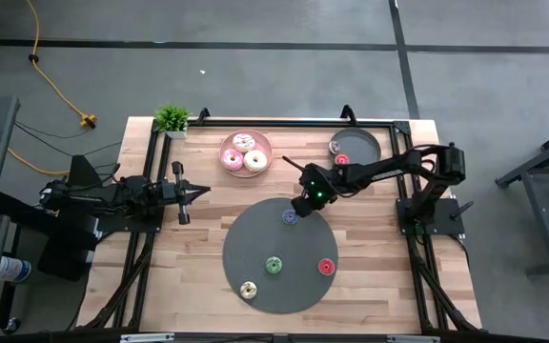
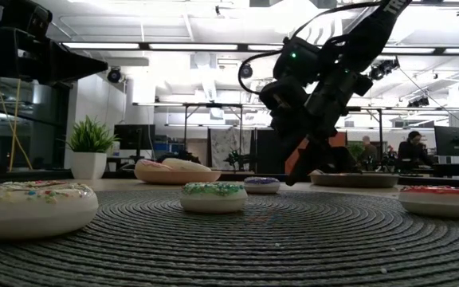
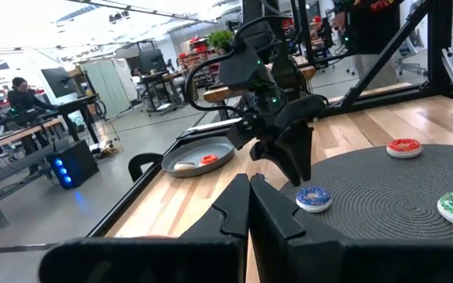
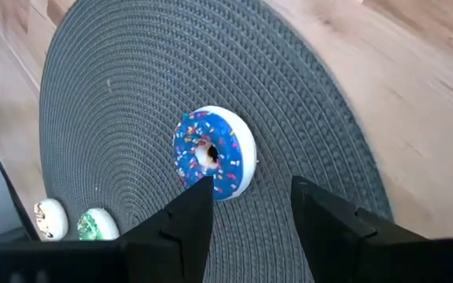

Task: Pick & Place donuts
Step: Put the small blue donut on the gray plate

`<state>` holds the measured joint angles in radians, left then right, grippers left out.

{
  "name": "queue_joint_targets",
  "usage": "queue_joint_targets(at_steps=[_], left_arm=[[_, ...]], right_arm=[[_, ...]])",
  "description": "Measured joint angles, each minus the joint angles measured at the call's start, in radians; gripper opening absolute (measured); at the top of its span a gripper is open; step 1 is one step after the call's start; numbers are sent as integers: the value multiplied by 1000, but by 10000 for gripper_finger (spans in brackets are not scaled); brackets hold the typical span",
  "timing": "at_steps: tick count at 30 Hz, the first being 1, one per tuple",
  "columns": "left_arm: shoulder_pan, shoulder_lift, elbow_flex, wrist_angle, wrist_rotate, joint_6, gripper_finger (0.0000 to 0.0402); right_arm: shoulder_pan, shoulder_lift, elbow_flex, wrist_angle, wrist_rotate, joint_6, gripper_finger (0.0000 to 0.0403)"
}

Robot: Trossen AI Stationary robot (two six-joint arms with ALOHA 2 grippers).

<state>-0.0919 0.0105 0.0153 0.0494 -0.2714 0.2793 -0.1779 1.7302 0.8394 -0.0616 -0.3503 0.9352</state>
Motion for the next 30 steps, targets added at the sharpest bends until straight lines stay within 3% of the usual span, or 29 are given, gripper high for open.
queue_joint_targets(at_steps=[16, 25, 30], left_arm=[[0, 0, 0, 0, 0, 0, 0], [0, 0, 0, 0, 0, 0, 0], [0, 0, 0, 0, 0, 0, 0]], right_arm=[[31, 0, 0, 14, 58, 52, 163], [47, 8, 15, 6, 67, 72, 218], [48, 54, 76, 2, 53, 54, 226]])
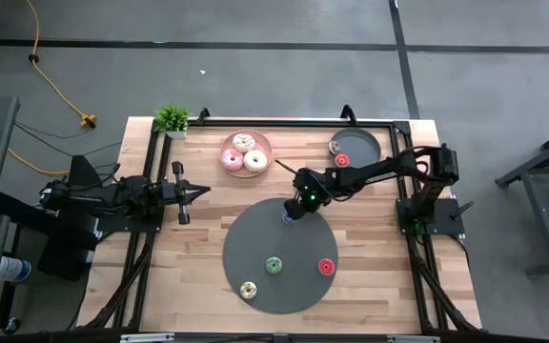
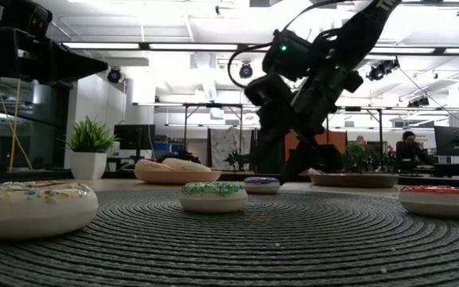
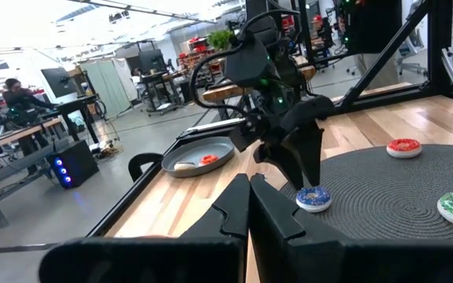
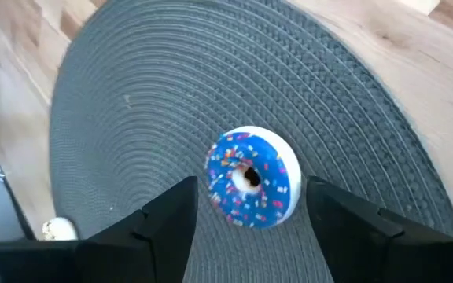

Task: Pick & Place donuts
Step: Put the small blue donut on the gray plate

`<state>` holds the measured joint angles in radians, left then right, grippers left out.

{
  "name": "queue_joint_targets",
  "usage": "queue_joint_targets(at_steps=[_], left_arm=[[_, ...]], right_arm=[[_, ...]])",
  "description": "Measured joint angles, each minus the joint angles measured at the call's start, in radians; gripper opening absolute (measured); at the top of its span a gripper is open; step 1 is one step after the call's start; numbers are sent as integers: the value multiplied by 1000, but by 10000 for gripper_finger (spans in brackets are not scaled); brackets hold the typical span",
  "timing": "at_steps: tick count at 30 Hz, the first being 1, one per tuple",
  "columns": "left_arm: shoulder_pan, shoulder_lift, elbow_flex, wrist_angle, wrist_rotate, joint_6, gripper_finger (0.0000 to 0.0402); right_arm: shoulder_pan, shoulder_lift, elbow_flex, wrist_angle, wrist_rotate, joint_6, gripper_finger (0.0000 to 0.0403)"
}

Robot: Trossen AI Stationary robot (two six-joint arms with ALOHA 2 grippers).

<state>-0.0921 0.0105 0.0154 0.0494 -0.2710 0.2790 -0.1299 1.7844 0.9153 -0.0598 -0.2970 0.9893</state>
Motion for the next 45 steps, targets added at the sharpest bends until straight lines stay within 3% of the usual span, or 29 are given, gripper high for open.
queue_joint_targets(at_steps=[14, 33, 45], left_arm=[[0, 0, 0, 0, -1, 0, 0], [0, 0, 0, 0, -2, 0, 0], [0, 0, 0, 0, -2, 0, 0]], right_arm=[[0, 27, 18, -32, -2, -3, 221], [-1, 27, 18, -65, -1, -3, 99], [-1, 27, 18, -30, -6, -6, 59]])
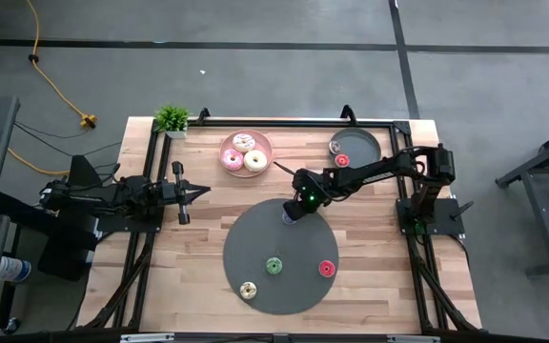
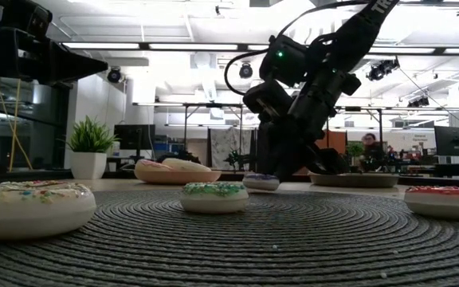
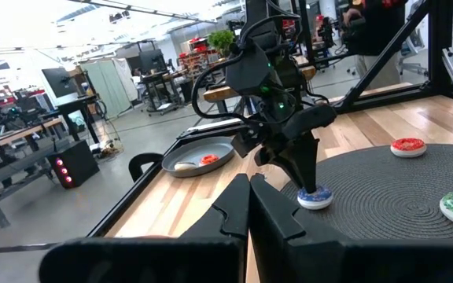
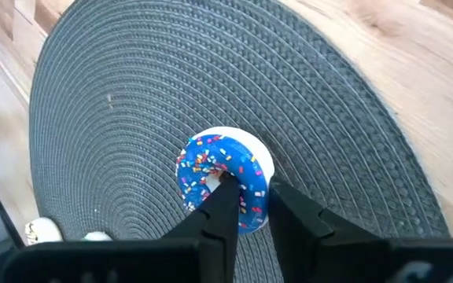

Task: Pick & Place donuts
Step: Put the small blue donut on the gray plate

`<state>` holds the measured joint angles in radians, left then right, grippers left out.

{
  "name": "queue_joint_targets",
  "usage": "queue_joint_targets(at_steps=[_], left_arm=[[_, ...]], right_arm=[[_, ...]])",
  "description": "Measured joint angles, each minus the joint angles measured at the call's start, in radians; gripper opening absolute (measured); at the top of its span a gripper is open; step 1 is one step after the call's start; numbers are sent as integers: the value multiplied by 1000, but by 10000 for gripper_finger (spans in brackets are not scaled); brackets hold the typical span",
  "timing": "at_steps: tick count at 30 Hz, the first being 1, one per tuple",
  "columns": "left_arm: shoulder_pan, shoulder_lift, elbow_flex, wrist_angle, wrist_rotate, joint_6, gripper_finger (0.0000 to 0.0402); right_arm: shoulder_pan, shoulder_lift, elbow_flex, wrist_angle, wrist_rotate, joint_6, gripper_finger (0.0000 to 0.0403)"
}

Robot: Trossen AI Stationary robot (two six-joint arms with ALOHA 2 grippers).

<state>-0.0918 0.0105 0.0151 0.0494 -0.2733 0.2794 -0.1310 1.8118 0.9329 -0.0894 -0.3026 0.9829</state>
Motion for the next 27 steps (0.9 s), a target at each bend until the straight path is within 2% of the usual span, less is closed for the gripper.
queue_joint_targets(at_steps=[8, 14, 19, 27], left_arm=[[0, 0, 0, 0, 0, 0, 0], [0, 0, 0, 0, 0, 0, 0], [0, 0, 0, 0, 0, 0, 0], [0, 0, 0, 0, 0, 0, 0]], right_arm=[[-2, -42, 0, 11, 0, -1, 51], [-24, -125, 1, -70, 21, -20, 52], [-67, -220, 1, -240, 109, -49, 48], [-199, -400, 1, -508, 313, -78, 48]])
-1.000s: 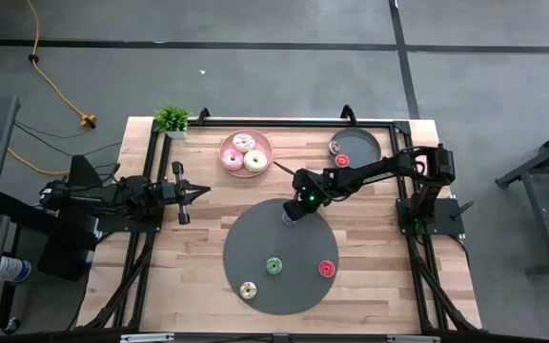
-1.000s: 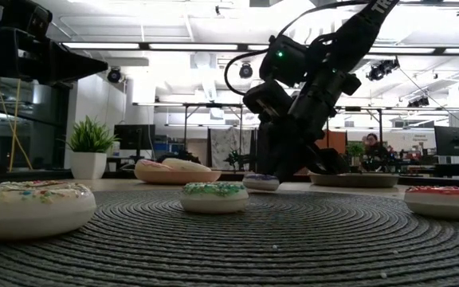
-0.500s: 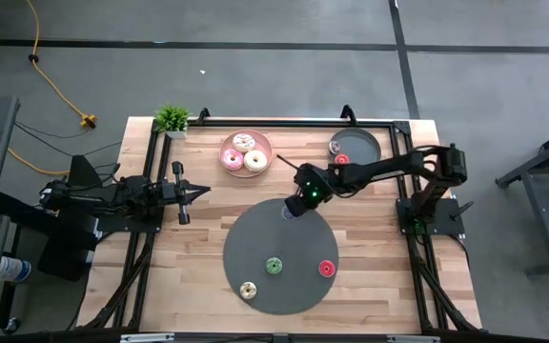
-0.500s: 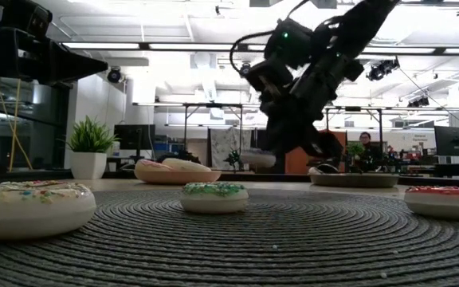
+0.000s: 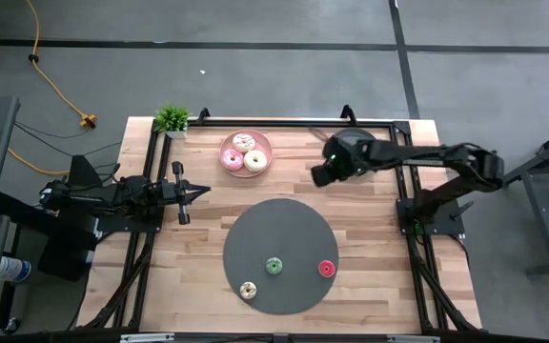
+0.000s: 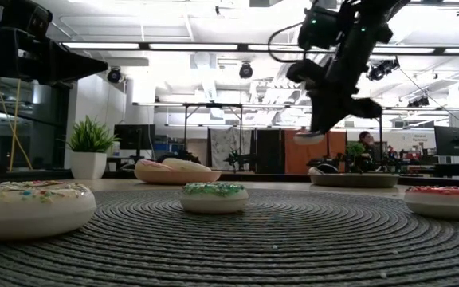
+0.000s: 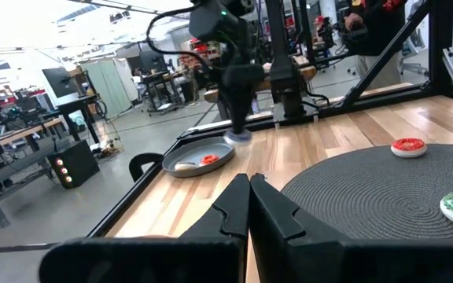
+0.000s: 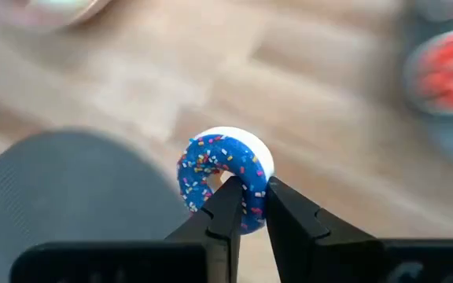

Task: Pick & Place donuts
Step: Put the small blue donut on the gray plate

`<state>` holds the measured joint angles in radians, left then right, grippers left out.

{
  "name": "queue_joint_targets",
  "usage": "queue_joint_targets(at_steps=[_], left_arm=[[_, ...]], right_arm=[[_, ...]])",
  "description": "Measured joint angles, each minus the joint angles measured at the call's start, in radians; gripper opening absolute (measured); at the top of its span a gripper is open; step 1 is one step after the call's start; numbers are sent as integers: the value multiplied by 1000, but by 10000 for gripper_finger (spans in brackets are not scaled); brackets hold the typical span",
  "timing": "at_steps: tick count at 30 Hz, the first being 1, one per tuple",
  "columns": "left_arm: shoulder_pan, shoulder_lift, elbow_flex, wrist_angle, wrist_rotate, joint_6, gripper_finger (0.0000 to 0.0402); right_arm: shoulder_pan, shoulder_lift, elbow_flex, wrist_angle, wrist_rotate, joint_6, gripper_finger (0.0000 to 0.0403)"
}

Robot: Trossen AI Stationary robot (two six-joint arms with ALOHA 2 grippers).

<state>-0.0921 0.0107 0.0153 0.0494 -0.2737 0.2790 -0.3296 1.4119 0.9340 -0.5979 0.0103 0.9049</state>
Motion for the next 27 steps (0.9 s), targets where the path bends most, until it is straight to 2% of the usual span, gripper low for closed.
queue_joint_targets(at_steps=[7, 13, 21, 27], left_arm=[[0, 0, 0, 0, 0, 0, 0], [0, 0, 0, 0, 0, 0, 0], [0, 0, 0, 0, 0, 0, 0], [0, 0, 0, 0, 1, 0, 0]], right_arm=[[-154, -101, 0, -130, 136, -8, 52], [-262, -110, 0, -147, 222, 16, 53], [-384, -32, 0, -100, 214, 64, 53], [-448, 77, 0, 13, 152, 67, 53]])
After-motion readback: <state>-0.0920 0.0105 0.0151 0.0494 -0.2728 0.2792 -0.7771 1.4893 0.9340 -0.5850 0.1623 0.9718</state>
